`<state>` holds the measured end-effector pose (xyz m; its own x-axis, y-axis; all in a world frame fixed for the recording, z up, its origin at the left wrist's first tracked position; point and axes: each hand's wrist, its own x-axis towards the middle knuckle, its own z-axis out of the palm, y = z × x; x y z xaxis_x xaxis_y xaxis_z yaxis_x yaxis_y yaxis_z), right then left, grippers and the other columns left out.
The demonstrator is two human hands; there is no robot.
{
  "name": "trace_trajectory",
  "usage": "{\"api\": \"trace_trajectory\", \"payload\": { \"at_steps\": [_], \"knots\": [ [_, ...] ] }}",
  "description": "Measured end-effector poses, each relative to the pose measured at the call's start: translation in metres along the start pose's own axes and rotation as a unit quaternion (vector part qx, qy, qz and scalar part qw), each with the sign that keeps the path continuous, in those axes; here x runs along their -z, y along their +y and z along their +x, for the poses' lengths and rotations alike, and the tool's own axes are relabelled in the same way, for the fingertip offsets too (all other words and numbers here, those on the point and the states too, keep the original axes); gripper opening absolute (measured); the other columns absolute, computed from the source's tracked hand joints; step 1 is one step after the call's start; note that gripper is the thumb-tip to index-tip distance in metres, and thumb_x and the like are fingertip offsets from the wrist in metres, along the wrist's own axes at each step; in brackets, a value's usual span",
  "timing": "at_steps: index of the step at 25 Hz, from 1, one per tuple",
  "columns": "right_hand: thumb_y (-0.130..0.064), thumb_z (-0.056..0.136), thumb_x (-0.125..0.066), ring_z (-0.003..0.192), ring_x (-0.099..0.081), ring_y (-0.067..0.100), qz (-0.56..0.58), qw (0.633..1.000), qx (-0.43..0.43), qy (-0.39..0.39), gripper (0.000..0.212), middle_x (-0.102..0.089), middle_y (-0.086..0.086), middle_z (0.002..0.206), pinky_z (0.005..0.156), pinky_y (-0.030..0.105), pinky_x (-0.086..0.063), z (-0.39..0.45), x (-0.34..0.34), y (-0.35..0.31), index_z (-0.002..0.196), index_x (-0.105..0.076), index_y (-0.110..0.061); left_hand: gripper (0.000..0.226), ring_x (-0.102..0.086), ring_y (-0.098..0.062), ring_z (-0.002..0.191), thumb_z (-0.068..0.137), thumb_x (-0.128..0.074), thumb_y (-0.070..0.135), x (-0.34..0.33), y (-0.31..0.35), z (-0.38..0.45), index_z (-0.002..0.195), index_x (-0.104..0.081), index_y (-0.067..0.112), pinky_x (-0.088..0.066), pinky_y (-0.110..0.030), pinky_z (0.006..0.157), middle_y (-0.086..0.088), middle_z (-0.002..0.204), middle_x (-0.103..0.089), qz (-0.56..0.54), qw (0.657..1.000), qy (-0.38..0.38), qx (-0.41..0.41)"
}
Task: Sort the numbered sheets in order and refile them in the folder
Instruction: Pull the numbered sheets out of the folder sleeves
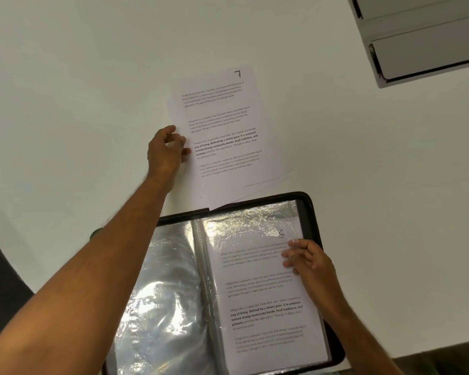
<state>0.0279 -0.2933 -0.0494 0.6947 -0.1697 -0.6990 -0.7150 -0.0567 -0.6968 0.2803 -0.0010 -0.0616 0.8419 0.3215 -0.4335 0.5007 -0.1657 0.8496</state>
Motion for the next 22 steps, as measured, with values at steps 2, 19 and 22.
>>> {"api": "trace_trajectory", "payload": {
  "at_steps": [2,19,22],
  "knots": [
    [-0.014,0.099,-0.063,0.087,-0.074,0.013,-0.001,1.000,0.001,0.007,0.016,-0.077,-0.005,0.100,0.069,0.018,-0.056,-0.002,-0.002,-0.002,0.113,-0.066,-0.022,0.027,-0.071,-0.018,0.082,0.103,-0.059,0.015,0.007,-0.006,-0.013,0.130,-0.060,0.017,-0.061,-0.031,0.075,0.003,0.115,-0.063,-0.003,1.000,0.013,-0.013],
    [-0.032,0.098,-0.065,0.099,-0.072,0.003,-0.034,0.993,0.028,-0.113,0.017,-0.078,-0.014,0.103,0.085,0.028,-0.054,-0.075,-0.058,-0.050,0.104,-0.081,-0.028,0.015,-0.071,-0.022,0.088,0.100,-0.064,0.027,0.072,-0.112,-0.227,0.112,-0.074,0.026,-0.061,-0.034,0.079,0.006,0.098,-0.075,0.096,0.987,-0.120,0.039],
    [-0.038,0.095,-0.068,0.115,-0.065,0.001,0.020,0.987,0.005,-0.162,0.020,-0.074,-0.017,0.118,0.101,0.032,-0.046,-0.088,-0.082,-0.053,0.106,-0.081,-0.029,0.019,-0.073,-0.016,0.088,0.101,-0.061,0.035,0.082,-0.113,-0.240,0.109,-0.074,0.024,-0.056,-0.032,0.078,0.005,0.100,-0.076,0.044,0.986,-0.134,0.088]
  ]
}}
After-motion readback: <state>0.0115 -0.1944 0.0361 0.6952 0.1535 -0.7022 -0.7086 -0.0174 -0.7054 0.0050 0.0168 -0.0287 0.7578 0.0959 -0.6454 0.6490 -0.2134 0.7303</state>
